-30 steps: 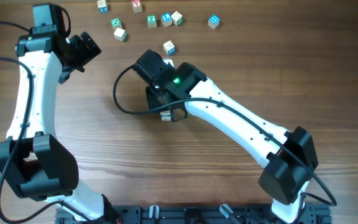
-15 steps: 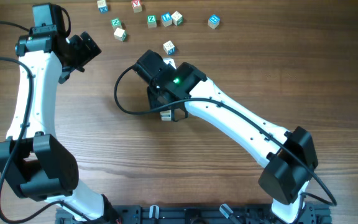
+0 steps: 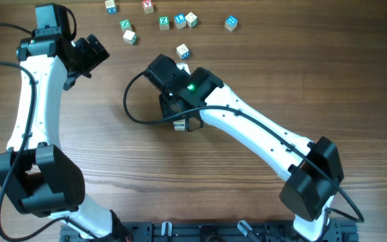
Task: Form a tower
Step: 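Lower the red block onto the top of the stack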
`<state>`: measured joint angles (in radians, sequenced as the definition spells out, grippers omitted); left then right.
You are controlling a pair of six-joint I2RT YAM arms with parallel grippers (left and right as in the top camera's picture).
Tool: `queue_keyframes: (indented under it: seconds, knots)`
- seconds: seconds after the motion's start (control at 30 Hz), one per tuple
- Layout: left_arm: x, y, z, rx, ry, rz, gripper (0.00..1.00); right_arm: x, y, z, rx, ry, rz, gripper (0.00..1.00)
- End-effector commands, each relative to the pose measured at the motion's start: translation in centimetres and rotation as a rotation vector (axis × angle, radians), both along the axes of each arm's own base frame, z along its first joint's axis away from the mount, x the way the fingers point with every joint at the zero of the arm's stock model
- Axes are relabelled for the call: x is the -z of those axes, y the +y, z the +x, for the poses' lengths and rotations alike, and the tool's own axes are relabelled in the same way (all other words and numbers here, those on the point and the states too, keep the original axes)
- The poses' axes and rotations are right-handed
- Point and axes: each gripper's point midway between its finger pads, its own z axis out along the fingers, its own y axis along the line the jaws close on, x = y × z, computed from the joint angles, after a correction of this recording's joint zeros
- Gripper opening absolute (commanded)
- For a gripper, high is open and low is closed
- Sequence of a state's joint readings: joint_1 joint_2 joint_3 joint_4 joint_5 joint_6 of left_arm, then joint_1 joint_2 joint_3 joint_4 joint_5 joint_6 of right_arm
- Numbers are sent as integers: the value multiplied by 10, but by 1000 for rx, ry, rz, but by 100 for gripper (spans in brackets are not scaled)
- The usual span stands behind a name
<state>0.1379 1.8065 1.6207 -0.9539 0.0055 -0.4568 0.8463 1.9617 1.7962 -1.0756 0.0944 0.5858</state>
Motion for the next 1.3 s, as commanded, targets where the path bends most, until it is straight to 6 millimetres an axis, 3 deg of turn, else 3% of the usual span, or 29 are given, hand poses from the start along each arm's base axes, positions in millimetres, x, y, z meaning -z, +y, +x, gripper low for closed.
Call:
queue_keyframes:
  seconds: [0.0, 0.87, 1.1, 1.27]
  knots:
    - [-13, 2, 1, 2, -32, 13, 100, 1, -1, 4, -3, -9, -11, 30]
    - [-13, 2, 1, 2, -32, 13, 100, 5, -1, 4, -2, -9, -12, 42]
    - [-13, 2, 1, 2, -32, 13, 100, 6, -3, 3, -1, -1, -20, 40]
    - [-13, 2, 1, 2, -32, 13, 100, 6, -2, 3, -1, -4, -17, 33]
